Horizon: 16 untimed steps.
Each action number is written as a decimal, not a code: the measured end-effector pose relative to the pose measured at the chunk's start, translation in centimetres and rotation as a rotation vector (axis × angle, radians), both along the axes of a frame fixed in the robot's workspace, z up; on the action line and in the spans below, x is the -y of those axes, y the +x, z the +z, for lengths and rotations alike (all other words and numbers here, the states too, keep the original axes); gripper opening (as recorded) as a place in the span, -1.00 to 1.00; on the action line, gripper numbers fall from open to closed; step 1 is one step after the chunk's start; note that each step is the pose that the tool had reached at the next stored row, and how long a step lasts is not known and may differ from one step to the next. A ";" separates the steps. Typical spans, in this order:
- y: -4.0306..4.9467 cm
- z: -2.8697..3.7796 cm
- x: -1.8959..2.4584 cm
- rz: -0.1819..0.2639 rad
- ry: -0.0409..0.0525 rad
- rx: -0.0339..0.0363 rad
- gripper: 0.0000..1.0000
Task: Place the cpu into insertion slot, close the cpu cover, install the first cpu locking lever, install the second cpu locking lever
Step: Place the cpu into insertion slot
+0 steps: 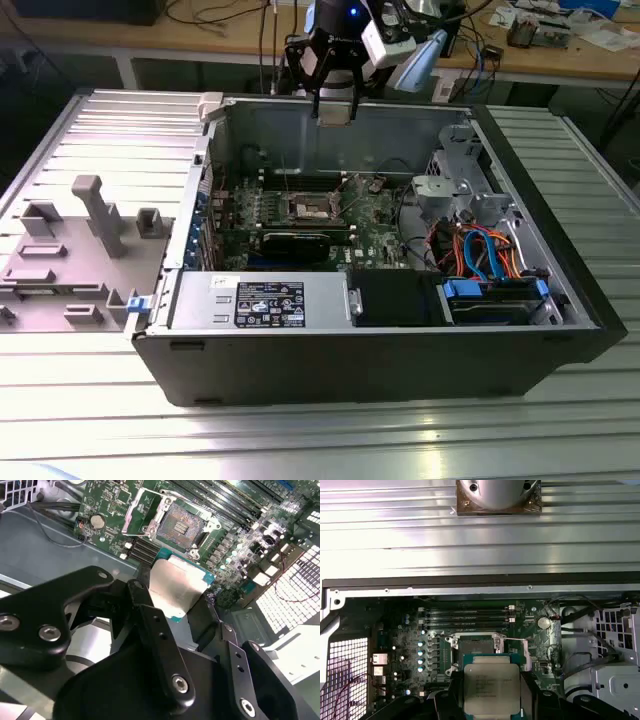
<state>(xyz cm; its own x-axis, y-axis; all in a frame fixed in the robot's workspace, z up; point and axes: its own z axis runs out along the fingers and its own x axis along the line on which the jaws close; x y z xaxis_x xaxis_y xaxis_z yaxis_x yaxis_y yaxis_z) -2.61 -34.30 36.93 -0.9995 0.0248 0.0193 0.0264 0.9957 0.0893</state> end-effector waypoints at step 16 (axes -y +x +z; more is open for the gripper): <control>0.00 0.00 0.00 -0.055 0.0000 0.0000 0.08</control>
<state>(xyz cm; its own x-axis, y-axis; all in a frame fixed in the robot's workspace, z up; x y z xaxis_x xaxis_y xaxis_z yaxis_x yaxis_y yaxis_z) -2.61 -34.31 36.93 -0.9966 0.0799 0.0193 0.0813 0.9927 0.0893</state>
